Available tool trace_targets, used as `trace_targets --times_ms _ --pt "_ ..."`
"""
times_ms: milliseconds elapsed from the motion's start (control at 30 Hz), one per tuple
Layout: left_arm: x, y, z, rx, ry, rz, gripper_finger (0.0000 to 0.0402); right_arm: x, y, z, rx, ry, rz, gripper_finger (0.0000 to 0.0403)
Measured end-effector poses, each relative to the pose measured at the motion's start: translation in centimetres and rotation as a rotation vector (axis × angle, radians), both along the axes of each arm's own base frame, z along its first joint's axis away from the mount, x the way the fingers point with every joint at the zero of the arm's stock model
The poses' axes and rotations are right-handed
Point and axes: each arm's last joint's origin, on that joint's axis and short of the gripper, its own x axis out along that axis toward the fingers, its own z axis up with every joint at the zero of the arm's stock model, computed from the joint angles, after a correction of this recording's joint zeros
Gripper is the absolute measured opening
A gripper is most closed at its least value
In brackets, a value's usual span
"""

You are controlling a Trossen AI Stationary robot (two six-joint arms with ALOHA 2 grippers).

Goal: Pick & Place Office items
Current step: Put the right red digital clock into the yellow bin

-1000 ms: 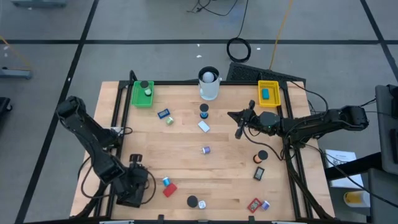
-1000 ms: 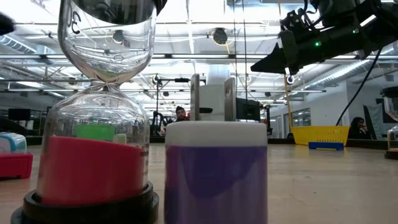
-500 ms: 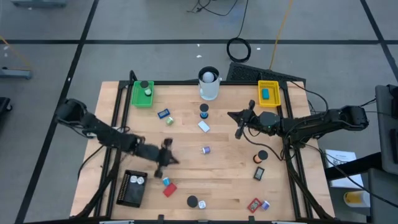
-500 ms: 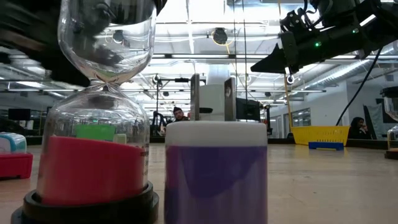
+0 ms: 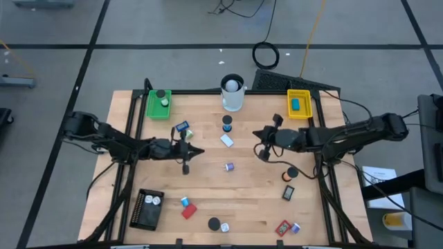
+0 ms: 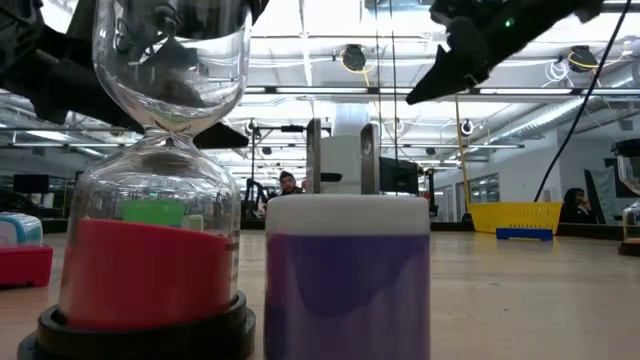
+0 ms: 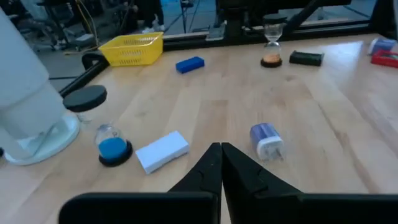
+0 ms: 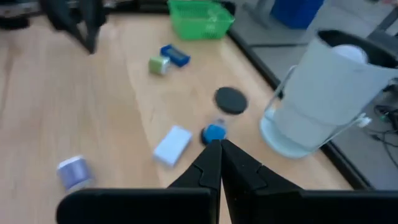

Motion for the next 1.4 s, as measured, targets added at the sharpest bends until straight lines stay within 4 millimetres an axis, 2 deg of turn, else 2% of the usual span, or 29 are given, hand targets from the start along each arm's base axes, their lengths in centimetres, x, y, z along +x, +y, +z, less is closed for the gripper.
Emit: trace_targets --times_ms 200,400,567,733,900,1033,1200,1400 --pt "-0.1 0.0 -0.2 0.021 -0.002 -0.004 0.0019 0.6 3.5 0.4 0.003 0.228 0.061 0.0002" --pt "-0.1 0.0 -0.1 0.021 -0.013 -0.004 0.0015 1.0 8.4 -0.2 0.078 0.443 0.143 0.0018" --pt "-0.1 0.0 -0.1 0.021 -0.013 -0.003 0.0004 0.7 12.7 -2.0 0.216 0.580 0.185 0.0066" --pt "-0.1 0.0 -0.2 0.022 -0.004 -0.003 0.0023 0.0 16.6 -4.3 0.256 0.691 0.257 0.0137" --pt "-0.2 0.0 -0.3 0.024 0.011 -0.003 0.0025 -0.6 19.3 -6.0 0.325 0.782 0.275 0.0211" --pt "-0.2 0.0 -0.5 0.026 0.036 -0.003 0.0012 -1.1 21.2 -6.9 0.394 0.849 0.269 0.0255" --pt "-0.3 0.0 -0.8 0.025 0.069 -0.002 0.0006 -1.4 23.6 -6.6 0.403 0.844 0.284 0.0287" --pt "-0.3 0.0 -0.9 0.016 0.075 0.001 0.0021 -1.9 25.8 -7.3 0.367 0.871 0.326 0.0297"
